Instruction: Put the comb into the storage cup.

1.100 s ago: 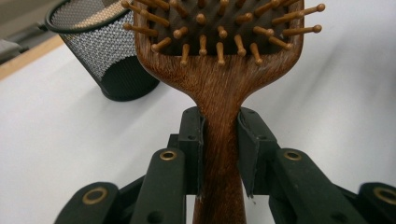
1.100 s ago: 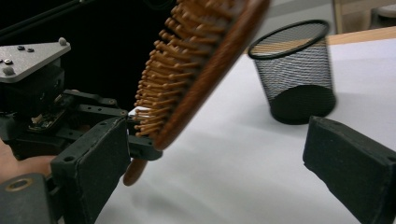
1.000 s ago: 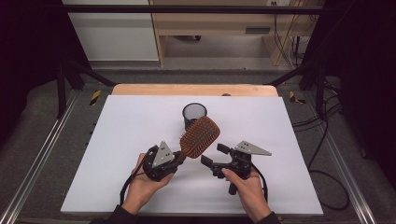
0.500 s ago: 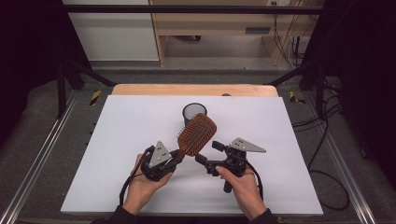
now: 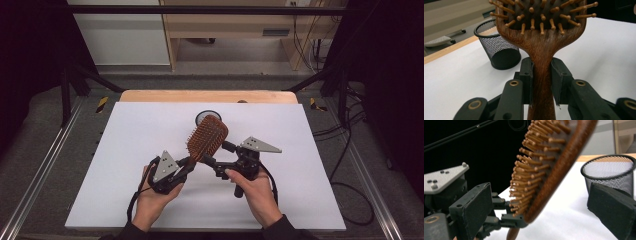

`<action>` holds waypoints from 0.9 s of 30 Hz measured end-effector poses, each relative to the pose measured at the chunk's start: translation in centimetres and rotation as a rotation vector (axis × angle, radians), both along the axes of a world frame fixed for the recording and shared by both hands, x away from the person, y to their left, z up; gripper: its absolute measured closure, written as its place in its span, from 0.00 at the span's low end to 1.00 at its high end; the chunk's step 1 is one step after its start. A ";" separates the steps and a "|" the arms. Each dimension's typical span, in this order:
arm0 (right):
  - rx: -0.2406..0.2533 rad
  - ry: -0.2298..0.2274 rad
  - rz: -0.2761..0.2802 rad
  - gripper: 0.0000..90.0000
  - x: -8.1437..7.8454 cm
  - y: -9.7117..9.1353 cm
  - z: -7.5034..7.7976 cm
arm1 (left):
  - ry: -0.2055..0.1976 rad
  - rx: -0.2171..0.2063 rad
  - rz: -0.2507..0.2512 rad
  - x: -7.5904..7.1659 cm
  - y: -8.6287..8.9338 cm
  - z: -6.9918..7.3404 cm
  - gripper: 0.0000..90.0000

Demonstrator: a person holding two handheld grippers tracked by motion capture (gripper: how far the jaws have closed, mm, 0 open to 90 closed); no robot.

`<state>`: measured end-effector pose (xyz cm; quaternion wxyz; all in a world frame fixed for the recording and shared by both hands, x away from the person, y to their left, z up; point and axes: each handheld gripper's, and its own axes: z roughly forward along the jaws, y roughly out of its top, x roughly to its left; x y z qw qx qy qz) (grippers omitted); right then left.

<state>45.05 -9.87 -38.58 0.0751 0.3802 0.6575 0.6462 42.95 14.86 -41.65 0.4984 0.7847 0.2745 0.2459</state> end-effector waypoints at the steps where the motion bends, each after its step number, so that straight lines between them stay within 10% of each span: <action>1: 0.000 0.000 0.000 0.08 0.0 0.0 0.0 | -0.006 -0.002 0.005 0.0 0.0 0.0 0.81; 27: 0.048 0.044 0.048 0.33 2.6 2.6 3.2 | -0.085 -0.061 0.029 -0.9 0.1 0.5 0.81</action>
